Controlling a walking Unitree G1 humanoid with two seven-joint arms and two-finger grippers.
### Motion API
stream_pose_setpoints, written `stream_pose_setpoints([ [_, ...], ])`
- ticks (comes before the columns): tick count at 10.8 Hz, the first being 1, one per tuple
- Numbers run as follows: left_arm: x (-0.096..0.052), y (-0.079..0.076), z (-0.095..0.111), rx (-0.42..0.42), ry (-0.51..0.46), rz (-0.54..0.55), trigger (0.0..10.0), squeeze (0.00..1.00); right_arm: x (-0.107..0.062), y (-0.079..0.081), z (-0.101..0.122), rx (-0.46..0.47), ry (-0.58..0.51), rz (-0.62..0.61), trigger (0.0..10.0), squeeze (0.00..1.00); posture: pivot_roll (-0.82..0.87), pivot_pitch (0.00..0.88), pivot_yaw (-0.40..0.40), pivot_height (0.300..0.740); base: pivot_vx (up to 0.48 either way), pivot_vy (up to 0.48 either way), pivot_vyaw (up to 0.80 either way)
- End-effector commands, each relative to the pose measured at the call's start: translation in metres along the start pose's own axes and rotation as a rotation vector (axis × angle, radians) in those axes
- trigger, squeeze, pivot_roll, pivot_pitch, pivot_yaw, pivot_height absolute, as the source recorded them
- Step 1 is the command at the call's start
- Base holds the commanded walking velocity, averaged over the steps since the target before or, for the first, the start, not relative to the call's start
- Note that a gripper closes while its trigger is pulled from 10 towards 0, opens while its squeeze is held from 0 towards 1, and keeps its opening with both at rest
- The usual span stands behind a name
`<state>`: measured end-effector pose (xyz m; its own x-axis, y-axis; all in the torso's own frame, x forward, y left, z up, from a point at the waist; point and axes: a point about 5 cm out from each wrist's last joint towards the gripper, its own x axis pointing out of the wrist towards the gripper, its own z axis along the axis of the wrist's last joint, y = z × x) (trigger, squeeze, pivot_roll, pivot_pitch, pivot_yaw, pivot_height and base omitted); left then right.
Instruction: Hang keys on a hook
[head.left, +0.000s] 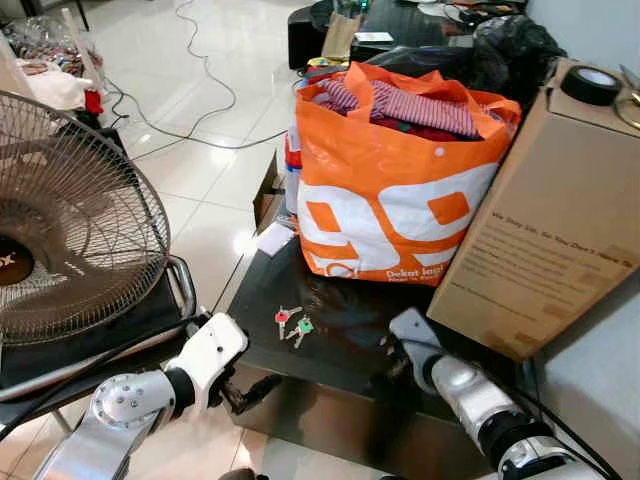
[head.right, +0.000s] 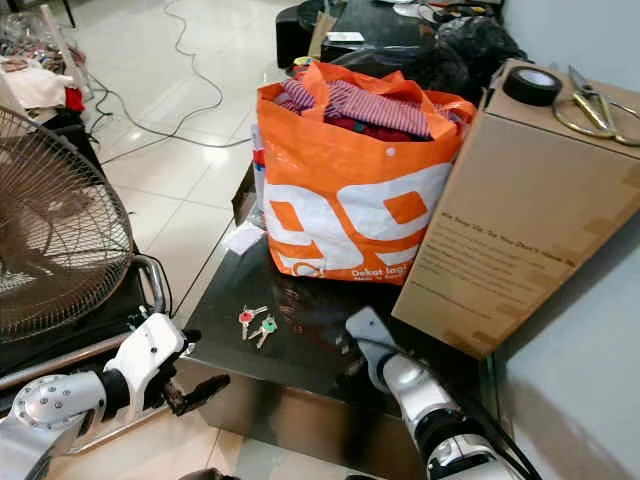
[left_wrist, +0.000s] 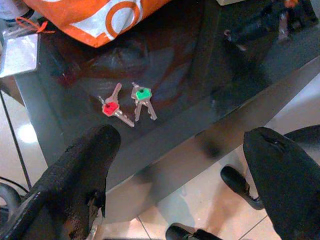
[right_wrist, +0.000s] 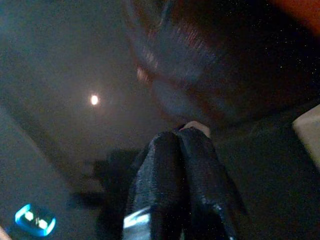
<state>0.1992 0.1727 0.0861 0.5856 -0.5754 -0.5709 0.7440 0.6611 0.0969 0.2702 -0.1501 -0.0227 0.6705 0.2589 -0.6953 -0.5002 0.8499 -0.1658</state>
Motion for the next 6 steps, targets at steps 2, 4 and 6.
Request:
stream_pose_setpoints([
  [2,0.004,-0.002,0.004,0.005,-0.016,-0.051,10.0,0.1,-0.007,-0.018,0.012,0.04,-0.068,-0.015,10.0,1.0,-0.03,0.0,-0.015,0.74,0.0,0.0,0.0],
  [4,0.008,-0.001,0.006,0.008,-0.039,-0.109,10.0,0.09,-0.014,-0.022,0.02,0.064,-0.066,0.018,10.0,1.0,-0.04,0.0,-0.012,0.74,0.0,0.0,0.0],
  [6,0.009,0.0,0.007,0.005,-0.039,-0.119,10.0,0.09,-0.011,-0.002,0.013,0.078,0.004,0.078,10.0,1.0,-0.04,0.0,-0.009,0.74,0.0,0.0,0.0],
])
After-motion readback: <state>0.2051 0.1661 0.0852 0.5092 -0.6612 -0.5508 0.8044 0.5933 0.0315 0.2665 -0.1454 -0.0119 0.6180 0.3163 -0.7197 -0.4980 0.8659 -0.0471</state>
